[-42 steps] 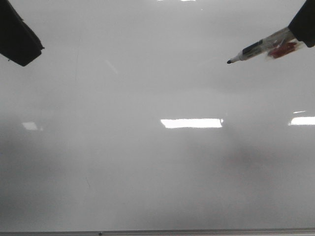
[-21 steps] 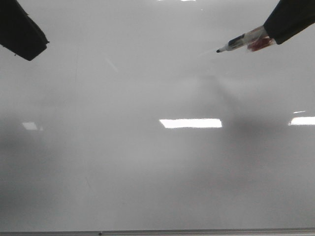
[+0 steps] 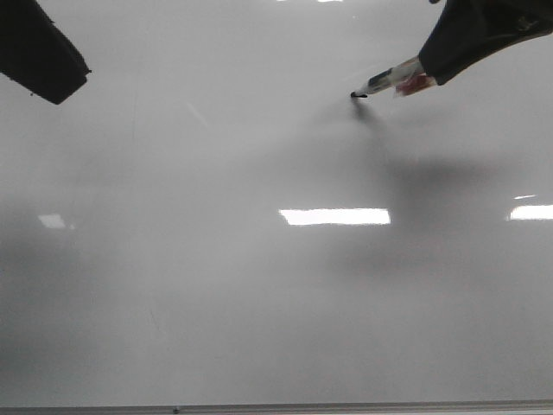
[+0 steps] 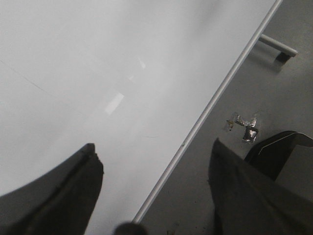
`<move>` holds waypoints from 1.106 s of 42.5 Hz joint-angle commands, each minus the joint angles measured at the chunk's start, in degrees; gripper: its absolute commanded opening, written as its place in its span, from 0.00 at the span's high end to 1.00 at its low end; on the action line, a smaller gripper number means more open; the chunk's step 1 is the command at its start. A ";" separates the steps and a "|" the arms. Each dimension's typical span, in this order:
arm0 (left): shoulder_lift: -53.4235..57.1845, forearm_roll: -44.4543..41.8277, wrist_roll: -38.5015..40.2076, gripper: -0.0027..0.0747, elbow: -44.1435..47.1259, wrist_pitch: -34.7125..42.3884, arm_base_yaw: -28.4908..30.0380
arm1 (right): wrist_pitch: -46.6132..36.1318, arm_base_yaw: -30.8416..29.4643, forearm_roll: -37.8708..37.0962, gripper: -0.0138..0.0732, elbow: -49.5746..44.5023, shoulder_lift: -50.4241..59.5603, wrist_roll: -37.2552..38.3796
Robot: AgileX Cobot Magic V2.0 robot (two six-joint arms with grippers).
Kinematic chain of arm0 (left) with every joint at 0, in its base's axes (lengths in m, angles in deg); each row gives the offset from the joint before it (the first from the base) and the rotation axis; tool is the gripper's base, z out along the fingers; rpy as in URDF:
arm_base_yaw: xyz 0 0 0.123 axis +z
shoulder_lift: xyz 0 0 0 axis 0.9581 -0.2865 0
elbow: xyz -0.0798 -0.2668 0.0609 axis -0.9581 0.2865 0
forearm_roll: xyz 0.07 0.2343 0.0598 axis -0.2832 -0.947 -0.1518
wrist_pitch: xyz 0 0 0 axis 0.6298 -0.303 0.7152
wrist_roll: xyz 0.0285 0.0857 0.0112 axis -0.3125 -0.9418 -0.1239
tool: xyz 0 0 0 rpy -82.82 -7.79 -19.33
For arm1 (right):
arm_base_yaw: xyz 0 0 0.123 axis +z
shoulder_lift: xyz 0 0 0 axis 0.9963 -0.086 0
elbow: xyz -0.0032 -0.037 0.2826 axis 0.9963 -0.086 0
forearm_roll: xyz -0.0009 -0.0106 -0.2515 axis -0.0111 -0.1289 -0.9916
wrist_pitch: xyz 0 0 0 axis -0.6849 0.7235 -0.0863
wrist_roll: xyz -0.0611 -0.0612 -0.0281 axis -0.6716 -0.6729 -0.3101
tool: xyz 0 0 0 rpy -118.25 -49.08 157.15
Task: Write number 8 on whiteboard
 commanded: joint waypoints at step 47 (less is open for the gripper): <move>1.23 1.92 0.60 0.37 -1.43 2.56 0.21 | -3.07 -1.60 2.06 0.92 -0.50 0.85 -2.82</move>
